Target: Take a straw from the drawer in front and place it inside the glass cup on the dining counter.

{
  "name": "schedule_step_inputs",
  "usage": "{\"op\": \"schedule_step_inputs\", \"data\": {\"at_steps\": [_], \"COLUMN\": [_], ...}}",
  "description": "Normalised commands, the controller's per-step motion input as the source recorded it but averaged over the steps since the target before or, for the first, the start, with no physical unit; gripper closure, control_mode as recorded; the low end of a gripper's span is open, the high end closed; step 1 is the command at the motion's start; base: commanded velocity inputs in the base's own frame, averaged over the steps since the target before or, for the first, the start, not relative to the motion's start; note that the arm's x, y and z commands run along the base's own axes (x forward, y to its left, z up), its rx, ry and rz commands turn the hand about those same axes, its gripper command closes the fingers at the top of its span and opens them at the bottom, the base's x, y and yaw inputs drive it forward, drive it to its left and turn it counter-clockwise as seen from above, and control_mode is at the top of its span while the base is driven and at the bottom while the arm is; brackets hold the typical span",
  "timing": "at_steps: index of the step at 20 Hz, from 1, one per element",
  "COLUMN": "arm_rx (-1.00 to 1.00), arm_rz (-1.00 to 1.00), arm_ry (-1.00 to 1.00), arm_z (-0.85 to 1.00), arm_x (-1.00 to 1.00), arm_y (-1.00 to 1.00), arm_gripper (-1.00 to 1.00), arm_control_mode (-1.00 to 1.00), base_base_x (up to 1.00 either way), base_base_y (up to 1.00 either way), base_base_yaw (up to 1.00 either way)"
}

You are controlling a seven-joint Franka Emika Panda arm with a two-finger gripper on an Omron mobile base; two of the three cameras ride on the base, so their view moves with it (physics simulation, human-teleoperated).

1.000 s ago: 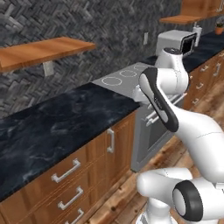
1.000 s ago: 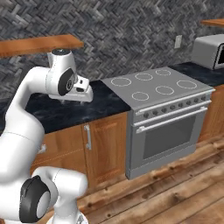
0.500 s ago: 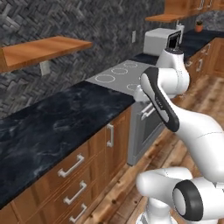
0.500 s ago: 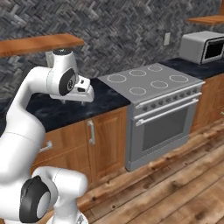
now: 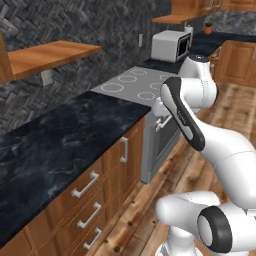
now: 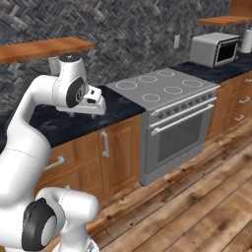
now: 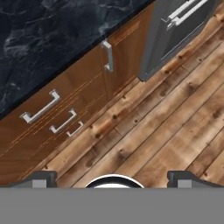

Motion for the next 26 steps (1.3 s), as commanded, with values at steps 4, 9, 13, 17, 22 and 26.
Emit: {"op": "schedule_step_inputs", "data": {"at_steps": [4, 9, 13, 17, 22, 26], "arm_rx": [0.0, 0.0, 0.0, 0.0, 0.0, 0.0], "arm_rz": [0.0, 0.0, 0.0, 0.0, 0.0, 0.0], "arm_ry": [0.0, 0.0, 0.0, 0.0, 0.0, 0.0], "arm_z": [0.0, 0.0, 0.0, 0.0, 0.0, 0.0], "arm_x": [0.0, 0.0, 0.0, 0.0, 0.0, 0.0], "arm_y": [0.0, 0.0, 0.0, 0.0, 0.0, 0.0], "arm_gripper": [-1.0, -1.0, -1.0, -1.0, -1.0, -1.0], "arm_control_mode": [1.0, 1.0, 1.0, 1.0, 1.0, 1.0], "base_base_x": [-0.11, -0.13, -0.18, -0.21, -0.2, -0.22], "base_base_y": [0.55, 0.57, 0.52, 0.52, 0.5, 0.52], "base_base_yaw": [-0.23, -0.24, -0.24, -0.24, -0.23, -0.23]}}
